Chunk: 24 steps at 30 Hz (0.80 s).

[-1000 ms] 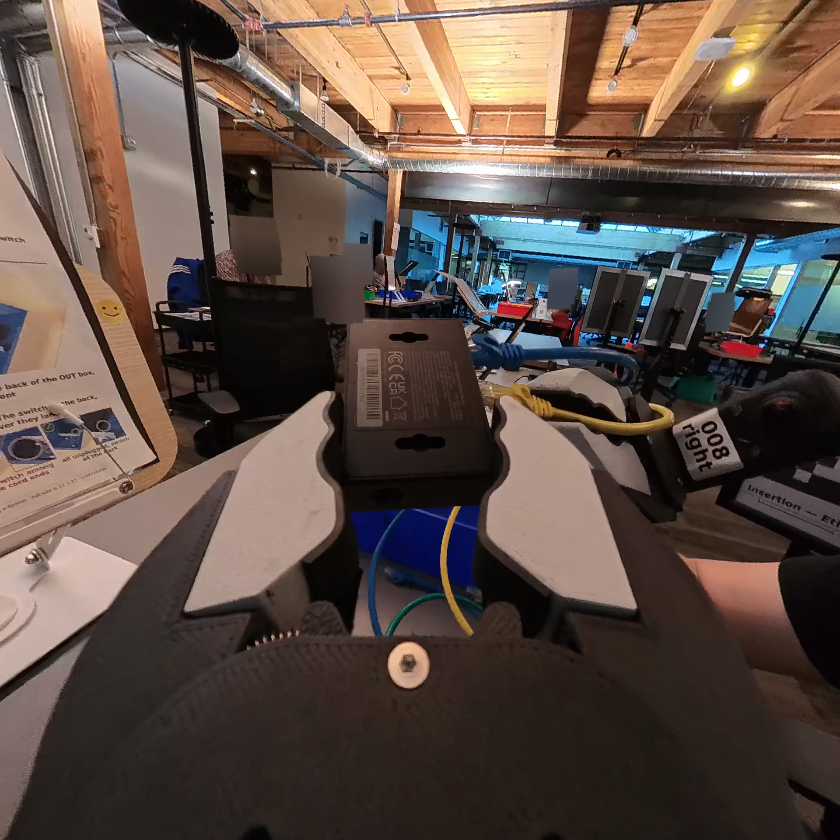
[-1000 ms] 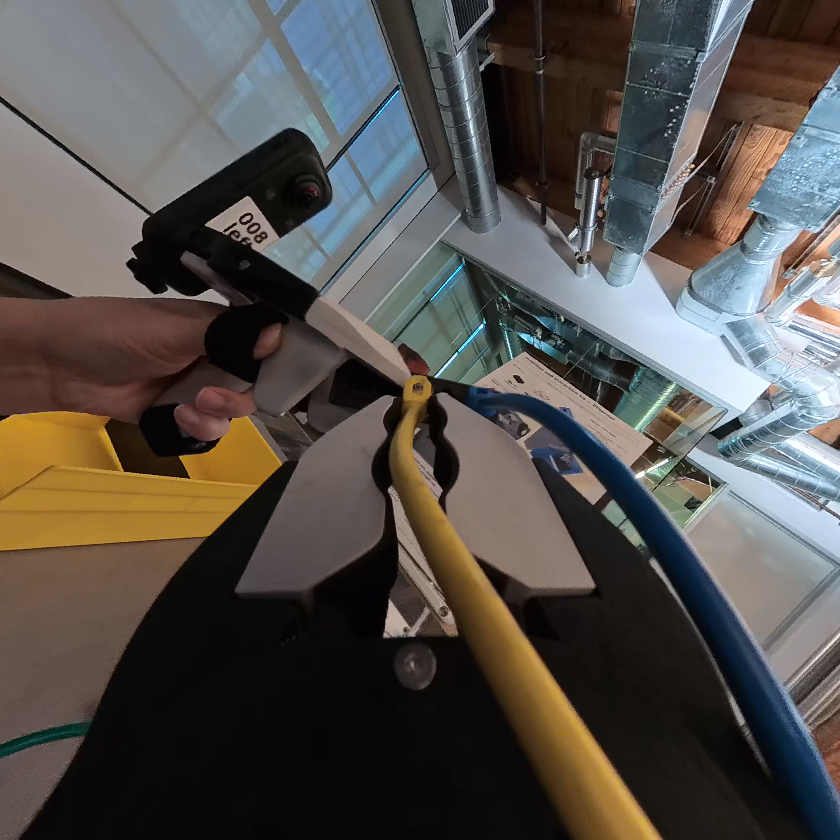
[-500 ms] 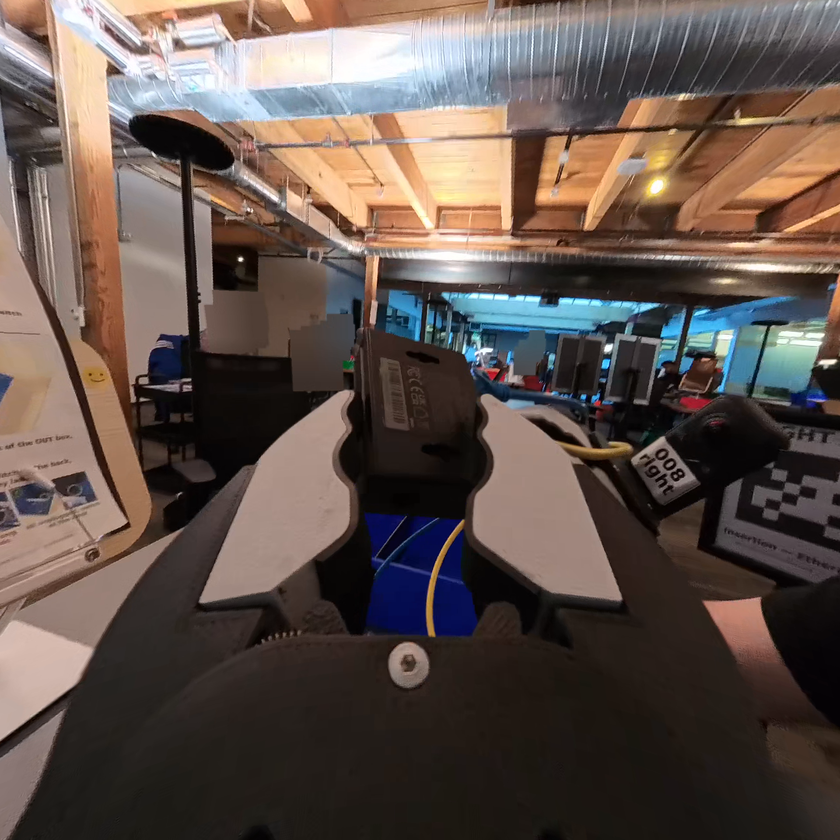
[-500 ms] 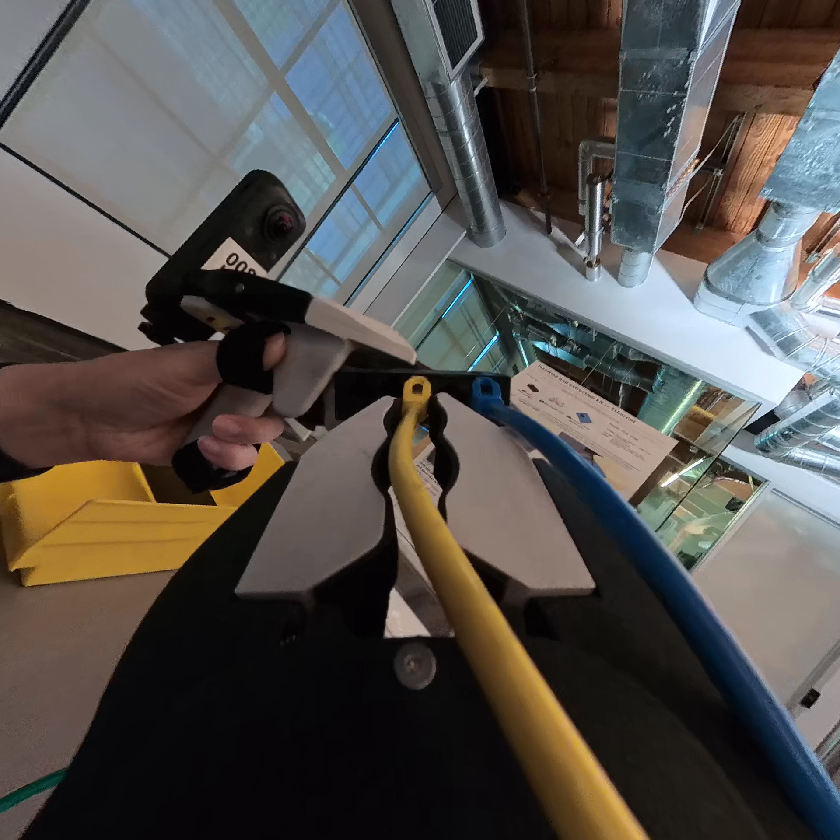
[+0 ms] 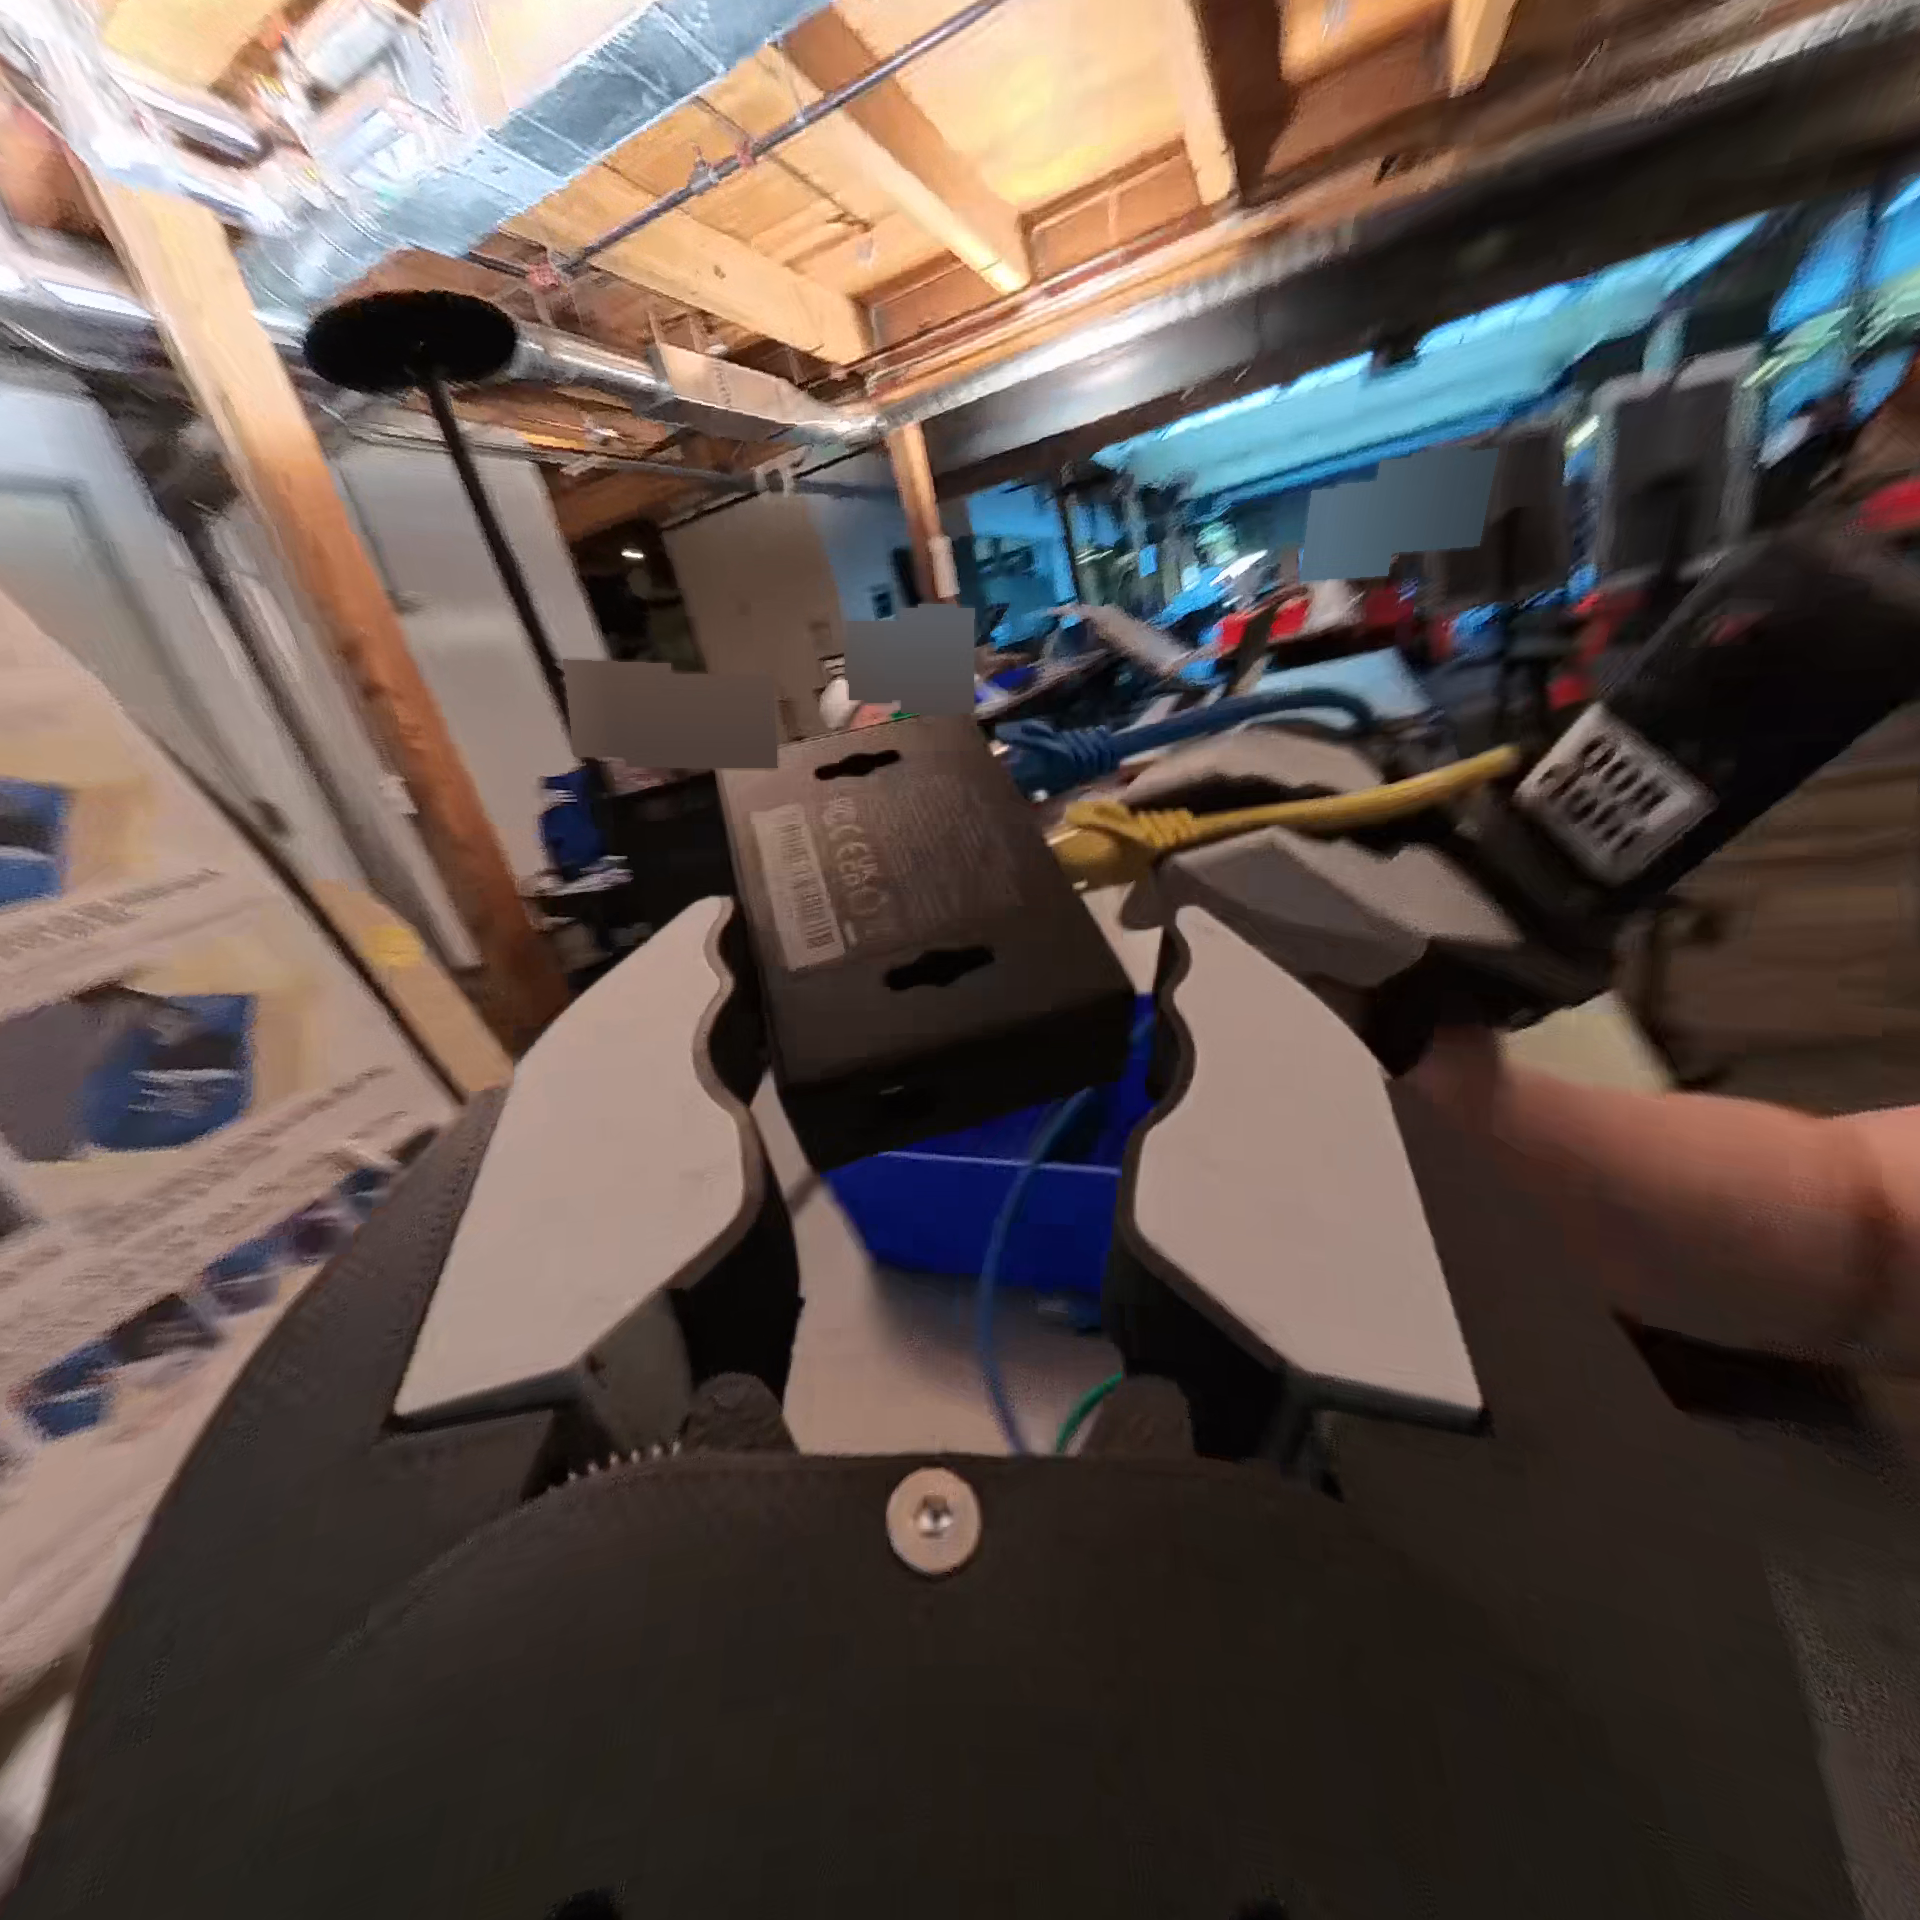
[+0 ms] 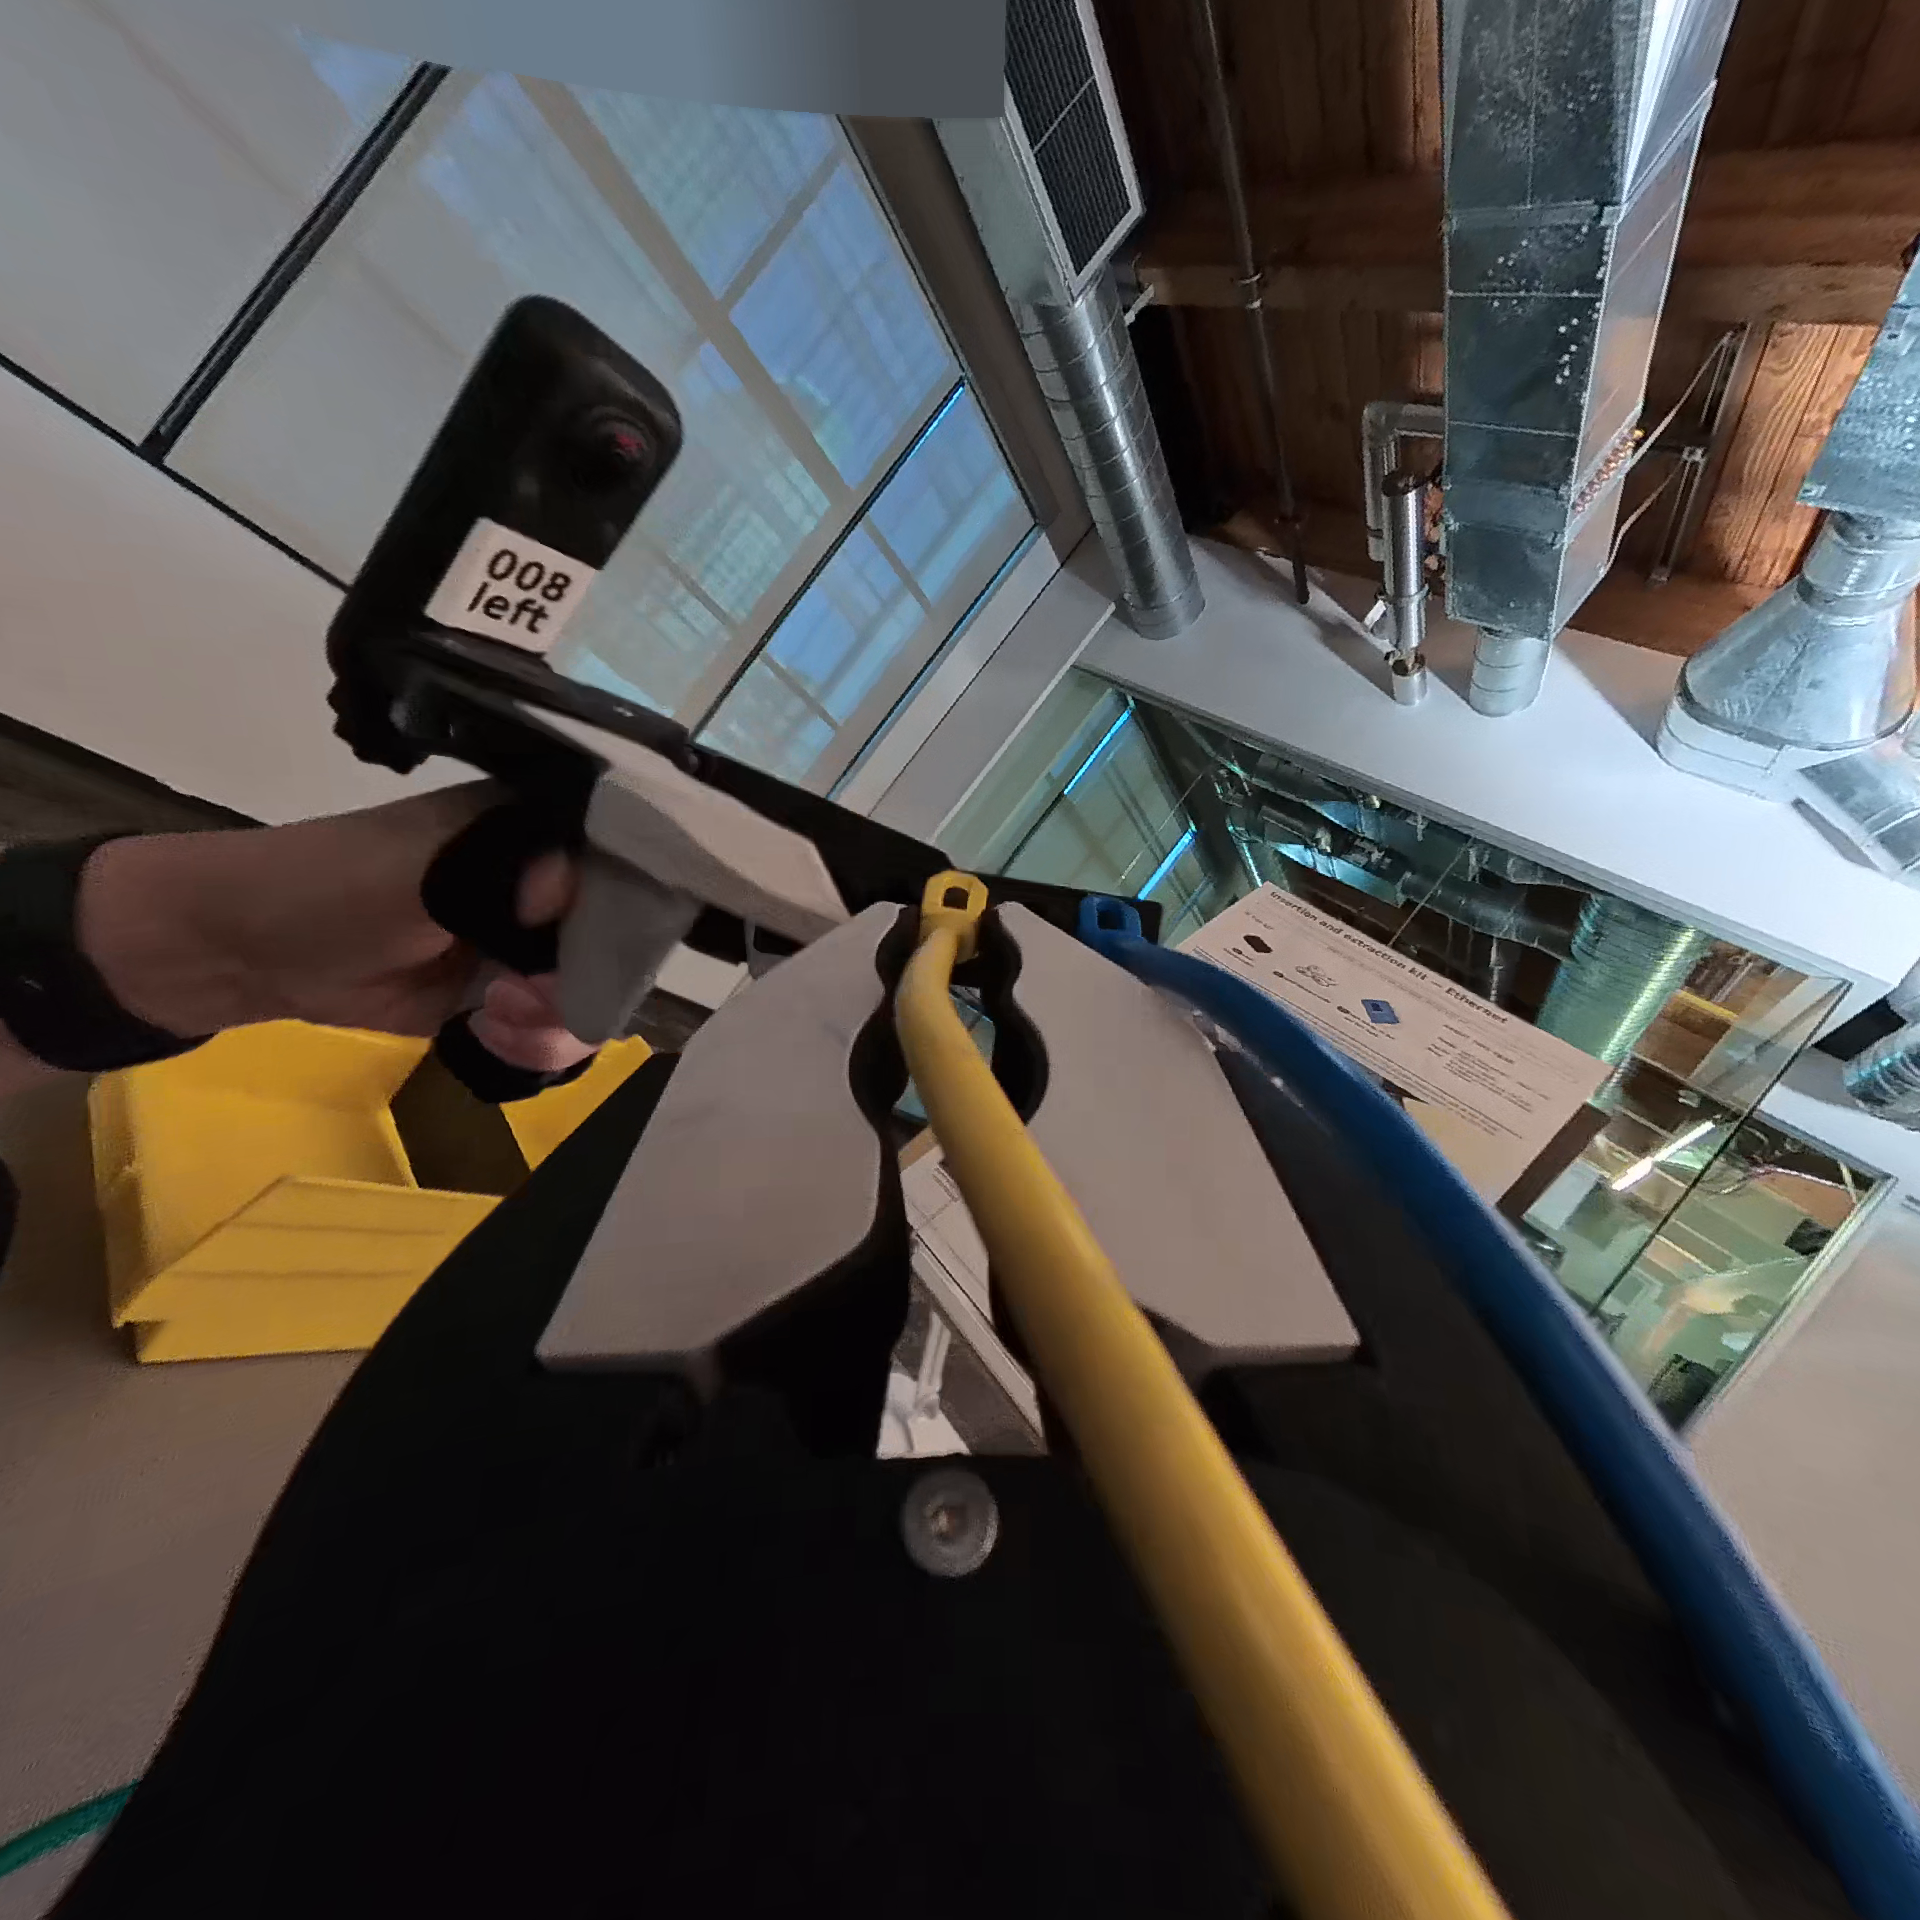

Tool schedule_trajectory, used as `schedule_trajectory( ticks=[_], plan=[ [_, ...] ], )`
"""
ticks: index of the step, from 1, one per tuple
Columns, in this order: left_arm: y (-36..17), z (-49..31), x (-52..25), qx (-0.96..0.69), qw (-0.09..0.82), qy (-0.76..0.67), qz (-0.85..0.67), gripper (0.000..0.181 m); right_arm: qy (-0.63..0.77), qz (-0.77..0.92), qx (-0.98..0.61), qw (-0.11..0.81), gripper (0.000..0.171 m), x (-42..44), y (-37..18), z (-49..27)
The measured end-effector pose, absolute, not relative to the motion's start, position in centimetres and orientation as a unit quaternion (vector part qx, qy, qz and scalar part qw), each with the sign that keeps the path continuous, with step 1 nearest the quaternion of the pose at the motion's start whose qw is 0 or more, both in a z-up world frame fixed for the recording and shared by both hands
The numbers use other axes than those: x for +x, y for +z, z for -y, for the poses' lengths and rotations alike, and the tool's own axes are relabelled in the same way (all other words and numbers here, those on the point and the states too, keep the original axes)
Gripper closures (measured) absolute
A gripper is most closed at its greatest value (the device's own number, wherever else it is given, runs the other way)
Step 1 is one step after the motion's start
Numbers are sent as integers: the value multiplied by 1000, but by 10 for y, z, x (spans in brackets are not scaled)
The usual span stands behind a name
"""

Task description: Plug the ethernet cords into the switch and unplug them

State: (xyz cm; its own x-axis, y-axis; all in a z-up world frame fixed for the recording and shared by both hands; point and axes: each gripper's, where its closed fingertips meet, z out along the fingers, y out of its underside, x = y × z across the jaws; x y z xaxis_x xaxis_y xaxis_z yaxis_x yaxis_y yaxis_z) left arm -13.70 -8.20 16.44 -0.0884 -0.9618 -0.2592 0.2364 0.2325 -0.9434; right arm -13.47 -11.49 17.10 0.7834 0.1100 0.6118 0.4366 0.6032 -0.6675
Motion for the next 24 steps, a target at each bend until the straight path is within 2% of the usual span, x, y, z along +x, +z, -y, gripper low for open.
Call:
schedule_trajectory(
  ticks=[3,24],
  plan=[
    [174,87,-142,-319,632,-487,-511,114,-79,307,-432,845,158,-137,176,121],
    [183,100,-148,-307,662,-474,-493,115,-14,307,-462,832,156,-143,180,127]
  ],
)
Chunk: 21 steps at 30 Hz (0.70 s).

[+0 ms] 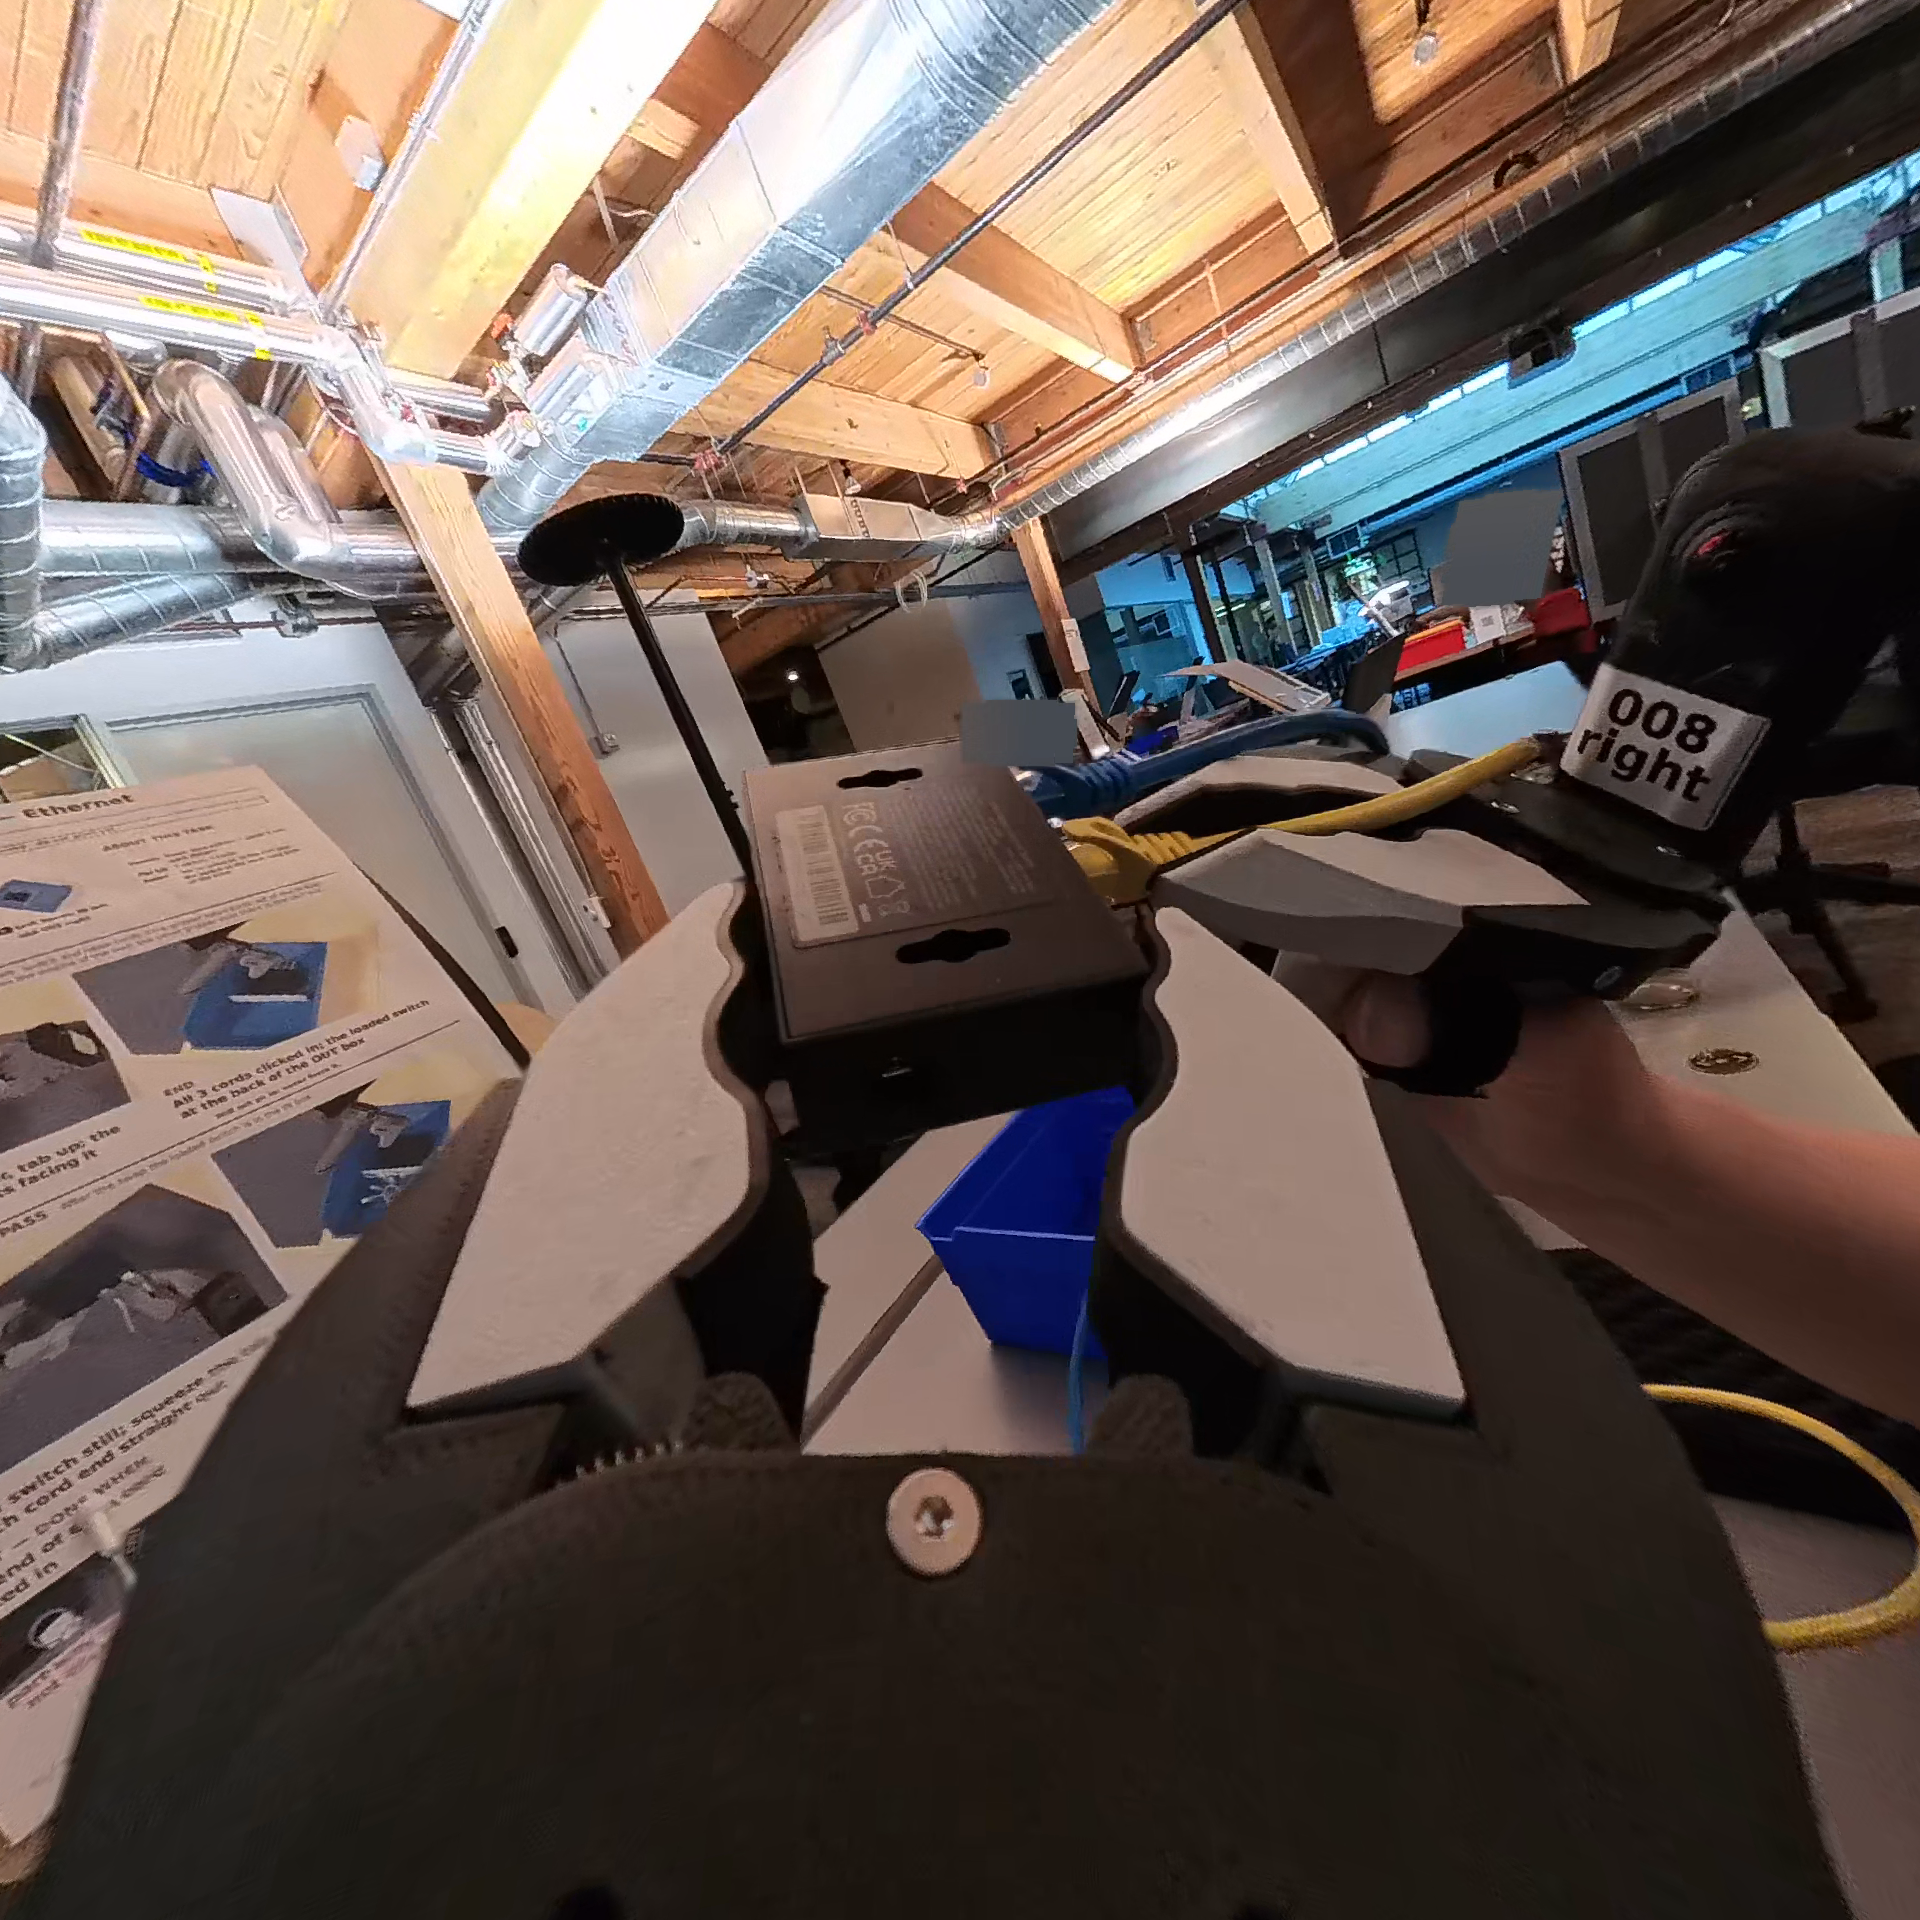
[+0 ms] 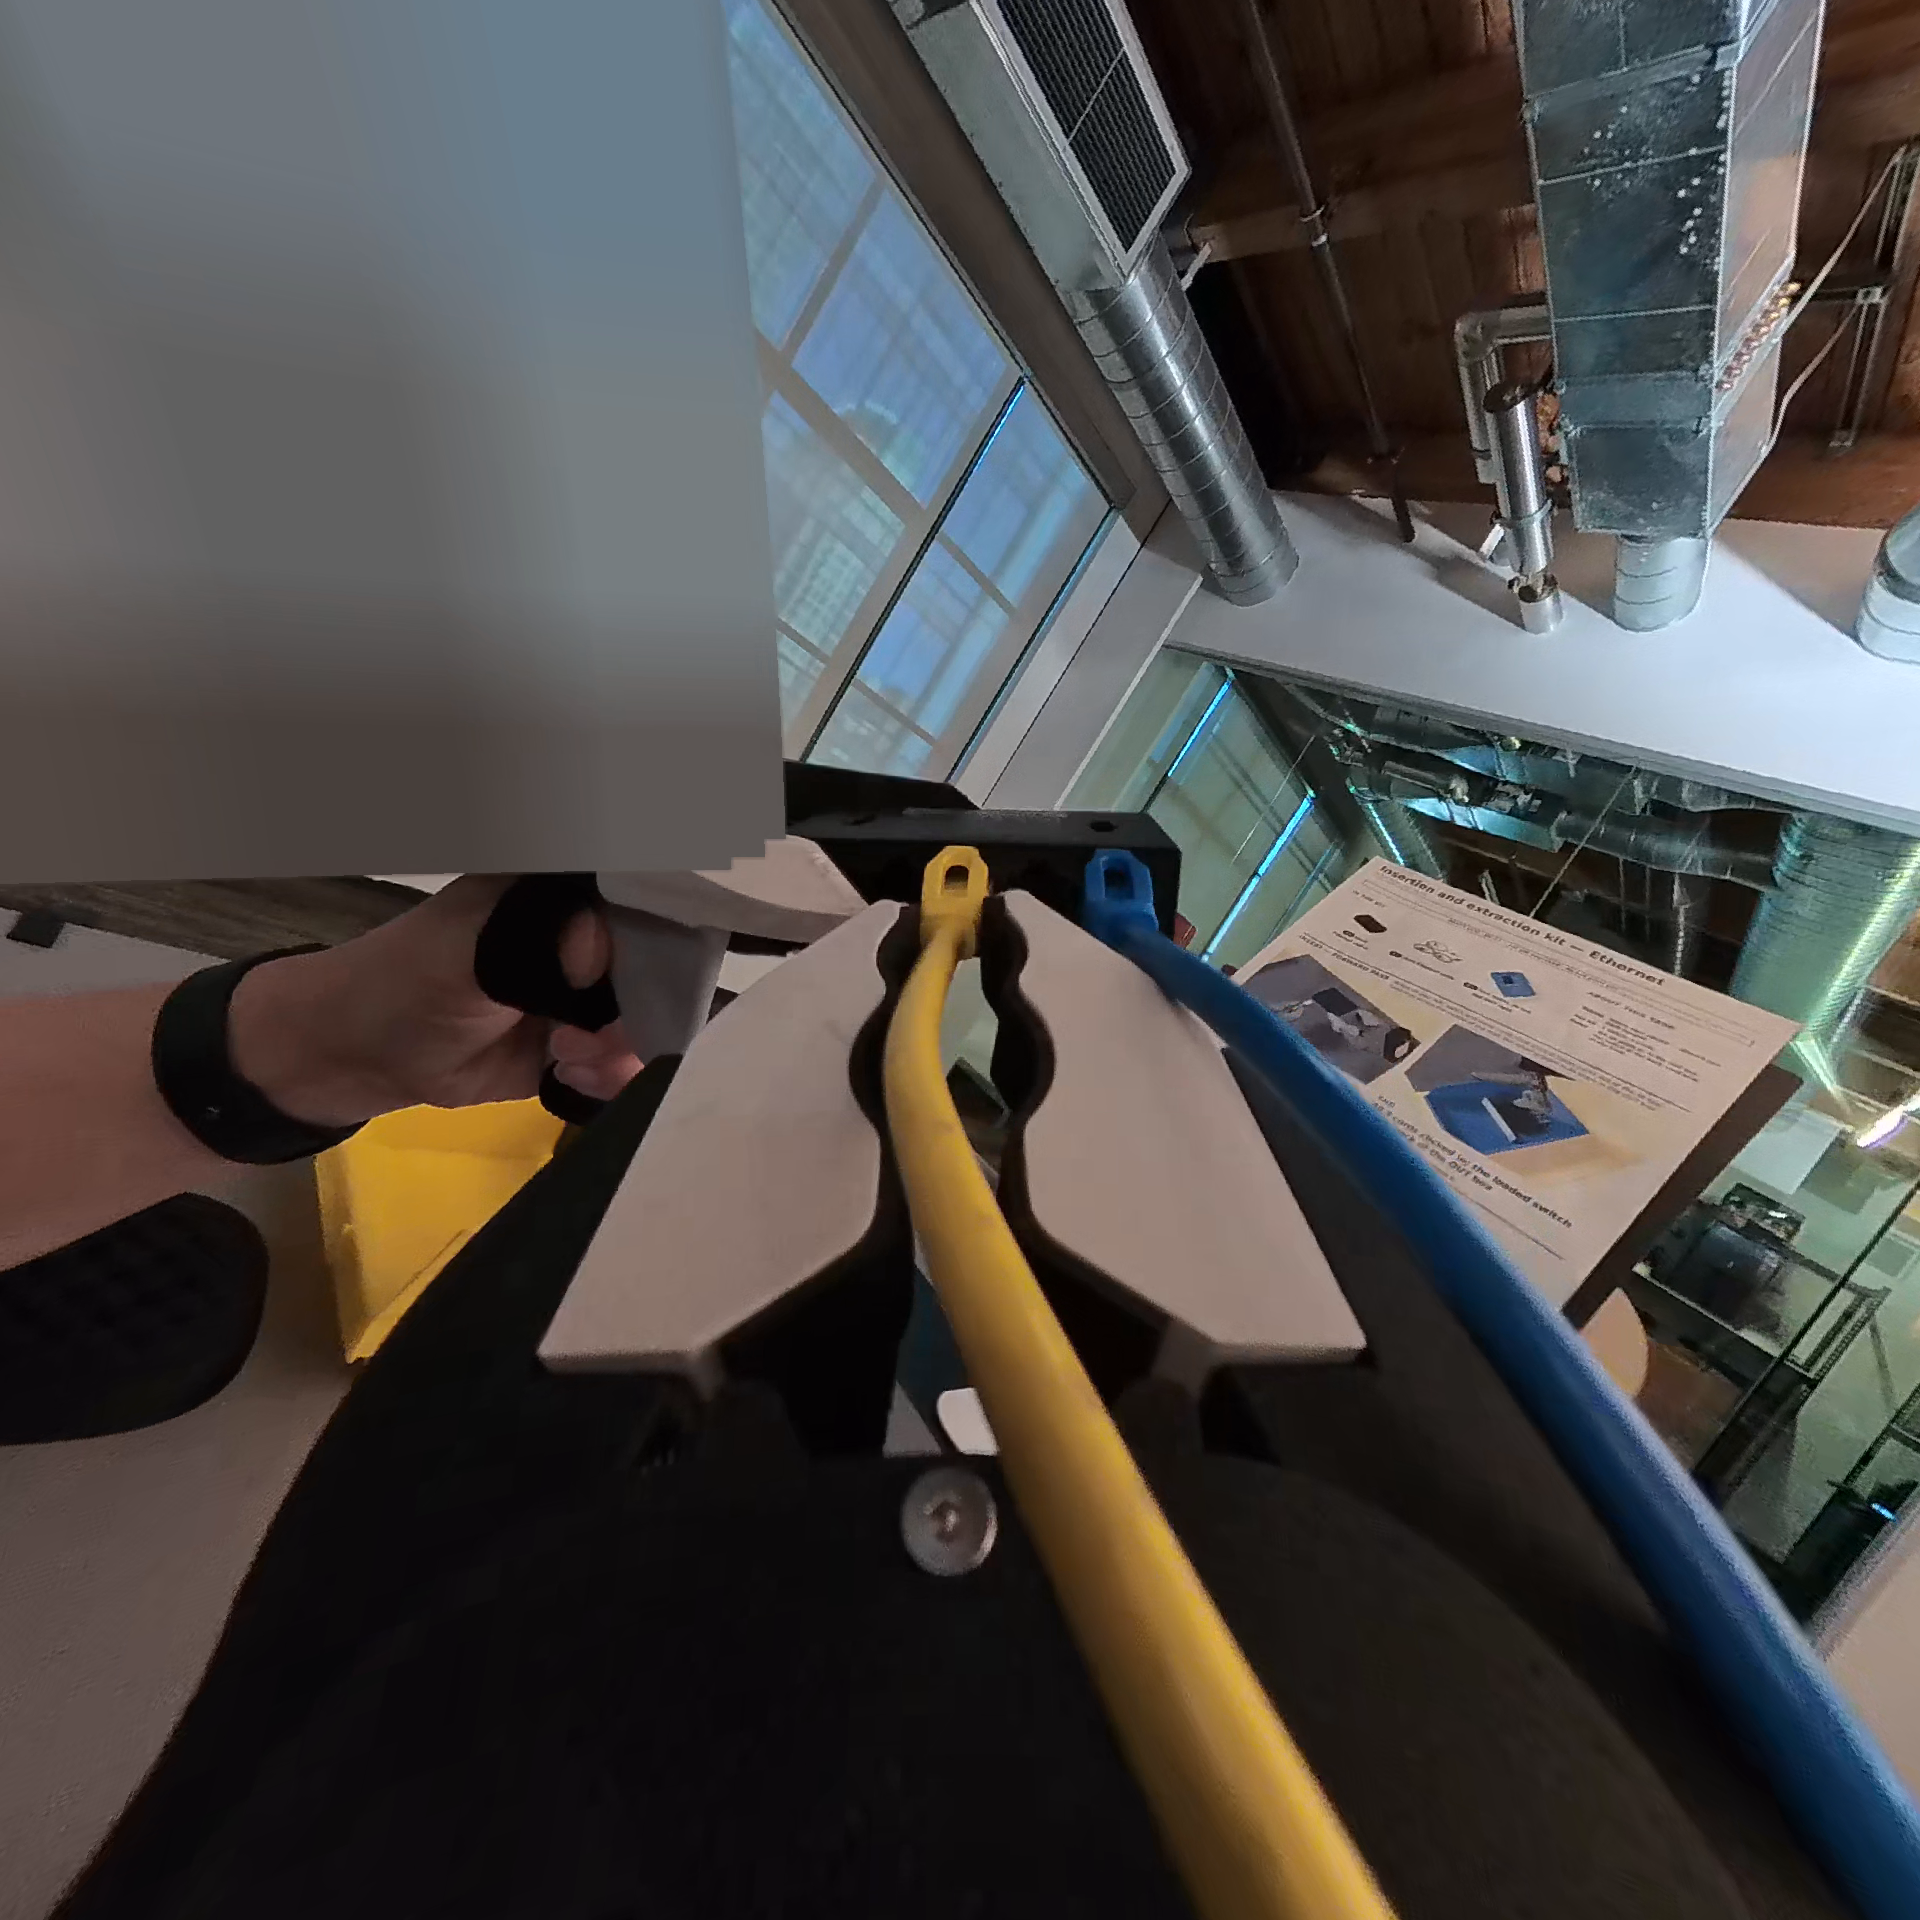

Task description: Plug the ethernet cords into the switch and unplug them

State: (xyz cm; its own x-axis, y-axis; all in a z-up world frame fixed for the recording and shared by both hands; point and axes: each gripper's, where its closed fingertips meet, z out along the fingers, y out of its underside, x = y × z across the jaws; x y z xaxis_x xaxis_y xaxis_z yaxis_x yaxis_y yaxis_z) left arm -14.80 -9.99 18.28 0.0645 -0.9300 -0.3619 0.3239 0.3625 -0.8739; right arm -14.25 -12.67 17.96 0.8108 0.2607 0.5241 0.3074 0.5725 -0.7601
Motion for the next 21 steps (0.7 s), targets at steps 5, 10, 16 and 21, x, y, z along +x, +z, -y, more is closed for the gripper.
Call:
schedule_trajectory(
  ticks=[5,10,16,21],
  plan=[
    [172,73,-136,-349,683,-389,-511,115,32,269,-506,819,157,-127,169,100],
    [166,27,-139,-405,716,-315,-474,115,113,235,-563,784,151,-114,145,72],
    [149,-35,-153,-501,688,-316,-419,117,94,330,-666,663,152,-117,106,69],
    [122,-71,-153,-553,666,-278,-416,117,97,424,-693,575,150,-141,74,87]
  ],
)
